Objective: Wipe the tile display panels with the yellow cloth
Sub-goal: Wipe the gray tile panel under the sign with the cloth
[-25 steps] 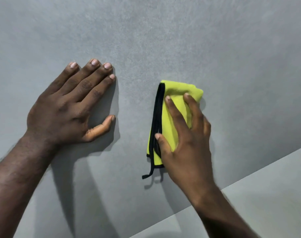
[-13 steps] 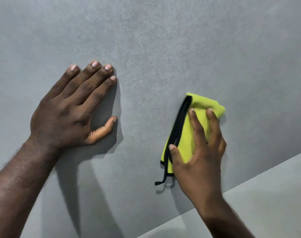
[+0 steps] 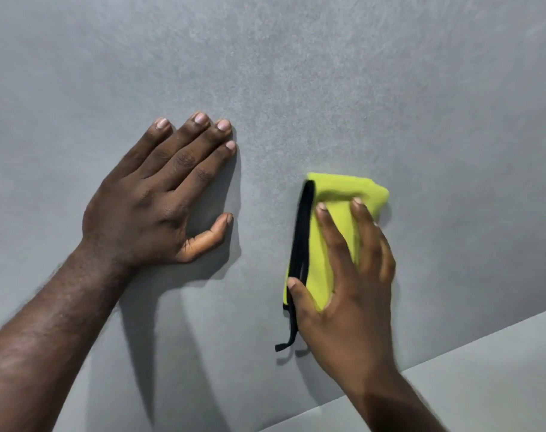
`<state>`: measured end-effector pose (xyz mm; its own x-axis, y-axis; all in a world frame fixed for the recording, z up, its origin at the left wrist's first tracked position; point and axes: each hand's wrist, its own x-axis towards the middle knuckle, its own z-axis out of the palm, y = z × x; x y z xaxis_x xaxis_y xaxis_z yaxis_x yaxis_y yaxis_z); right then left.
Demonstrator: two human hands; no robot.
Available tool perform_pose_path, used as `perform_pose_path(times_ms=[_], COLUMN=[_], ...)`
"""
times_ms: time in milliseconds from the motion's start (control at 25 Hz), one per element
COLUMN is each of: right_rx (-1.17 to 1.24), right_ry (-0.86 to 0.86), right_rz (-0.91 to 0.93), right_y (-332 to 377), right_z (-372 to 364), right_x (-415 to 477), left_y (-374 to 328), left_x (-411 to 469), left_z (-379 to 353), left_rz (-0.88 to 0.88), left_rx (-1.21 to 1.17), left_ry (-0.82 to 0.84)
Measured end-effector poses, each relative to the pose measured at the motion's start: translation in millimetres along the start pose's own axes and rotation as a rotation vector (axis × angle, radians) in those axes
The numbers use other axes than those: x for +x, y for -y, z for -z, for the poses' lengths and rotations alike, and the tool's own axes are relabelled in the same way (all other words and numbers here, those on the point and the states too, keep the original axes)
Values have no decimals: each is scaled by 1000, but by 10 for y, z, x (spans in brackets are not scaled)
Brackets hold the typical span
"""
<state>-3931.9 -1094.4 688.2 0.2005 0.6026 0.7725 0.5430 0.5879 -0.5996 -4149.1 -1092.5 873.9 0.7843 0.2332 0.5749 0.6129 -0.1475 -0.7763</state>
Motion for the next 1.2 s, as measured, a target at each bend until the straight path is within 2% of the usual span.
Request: perform_pose_path(times_ms=[80, 120, 200, 280, 360, 400, 440, 480, 560, 600, 640, 720, 760, 800, 840, 920, 960, 1000, 1040, 1120, 1160, 1200], right_rx=[-51, -47, 15, 1, -157, -219, -249, -237, -82, -47, -113, -311, -364, -388, -373, -171, -108, -136, -229, -384, -423, -409], right_ry=[-17, -100, -274, -289, -134, -83, -87, -144, -284, -311, -288, -137, -112, -143, -207, -328, -347, -332, -282, -143, -141, -173], right_rz=[125, 116, -28, -89, 185, 335, 398, 340, 30, -61, 6, 399, 542, 542, 435, 49, -76, -69, 83, 501, 586, 524], right_y=[-57, -168, -312, -152, 148, 254, 312, 357, 480, 578, 726, 995, 1109, 1221, 1275, 1334, 1376, 1466, 1574, 1774, 1839, 1831], right_z=[88, 158, 188, 10, -219, -234, -190, -132, -40, -62, -152, -307, -291, -248, -212, -220, -293, -409, -537, -579, -514, -437], right_x=[320, 470, 549, 372, 287, 409, 636, 865, 1088, 1060, 974, 947, 1074, 1229, 1372, 1452, 1342, 1197, 1074, 1119, 1278, 1433], left_y=[-1, -2, 17, 56, 120, 158, 205, 276, 441, 527, 606, 734, 777, 830, 876, 927, 924, 920, 924, 916, 911, 912], left_x=[4, 6, -2, -2, -8, -27, -72, -152, -366, -481, -584, -733, -796, -873, -953, -1104, -1155, -1181, -1185, -1171, -1179, -1193], left_z=[-7, -20, -33, -32, 4, 25, 48, 88, 175, 216, 250, 289, 301, 314, 324, 326, 312, 295, 281, 270, 264, 256], left_rz=[-5, -3, 58, 201, 306, 305, 288, 276, 282, 291, 296, 294, 292, 290, 292, 297, 296, 294, 289, 288, 293, 301], left_rx=[5, 5, 15, 31, -9, -19, -11, 2, 16, 25, 33, 47, 46, 42, 42, 60, 70, 70, 65, 57, 51, 41], left_ry=[-1, -3, -35, -103, -131, -118, -100, -89, -83, -88, -92, -101, -102, -101, -102, -108, -111, -116, -124, -142, -156, -169])
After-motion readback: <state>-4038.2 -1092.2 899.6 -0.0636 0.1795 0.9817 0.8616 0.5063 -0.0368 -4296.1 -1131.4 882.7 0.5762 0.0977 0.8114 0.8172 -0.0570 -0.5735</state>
